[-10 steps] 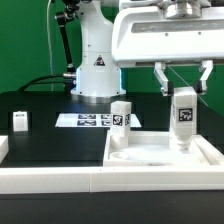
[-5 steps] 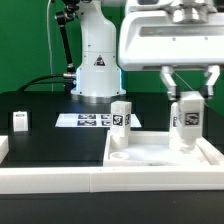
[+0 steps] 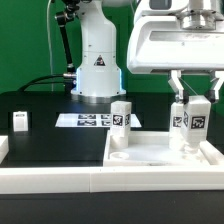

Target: Assemble square table

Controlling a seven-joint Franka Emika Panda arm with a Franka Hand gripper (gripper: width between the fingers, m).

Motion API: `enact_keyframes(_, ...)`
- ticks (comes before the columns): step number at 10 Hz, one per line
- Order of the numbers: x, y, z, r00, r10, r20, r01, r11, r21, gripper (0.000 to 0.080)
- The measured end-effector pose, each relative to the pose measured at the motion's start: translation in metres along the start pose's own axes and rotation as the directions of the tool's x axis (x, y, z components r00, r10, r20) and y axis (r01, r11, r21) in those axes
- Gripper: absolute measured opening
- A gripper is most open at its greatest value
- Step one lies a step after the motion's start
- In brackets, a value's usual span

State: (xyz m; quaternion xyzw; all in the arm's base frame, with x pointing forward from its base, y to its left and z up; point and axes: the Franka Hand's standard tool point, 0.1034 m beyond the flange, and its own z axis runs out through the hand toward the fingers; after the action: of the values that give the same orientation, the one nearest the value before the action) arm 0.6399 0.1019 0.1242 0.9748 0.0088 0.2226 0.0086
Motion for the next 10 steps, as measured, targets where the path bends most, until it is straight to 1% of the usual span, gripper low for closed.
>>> enact_keyframes(1, -0.001, 0.0, 0.0, 1.0, 0.001, -0.006, -0.001, 1.0, 0.001, 0.029)
enact_keyframes(2, -0.002, -0.001, 0.003, 0.999, -0.002, -0.041, 0.002, 1.0, 0.005, 0.029)
enact_keyframes(4, -0.007, -0.001, 0.004, 0.999, -0.005, -0.051, 0.005, 1.0, 0.005, 0.029)
enact_keyframes(5, -0.012, 0.001, 0.003, 0.996, -0.006, -0.088, 0.007, 1.0, 0.008, 0.029)
enact_keyframes(6, -0.019, 0.001, 0.005, 0.997, -0.006, -0.079, 0.007, 1.0, 0.007, 0.029)
enact_keyframes(10, -0.021, -0.001, 0.006, 0.996, -0.01, -0.086, 0.01, 1.0, 0.009, 0.029)
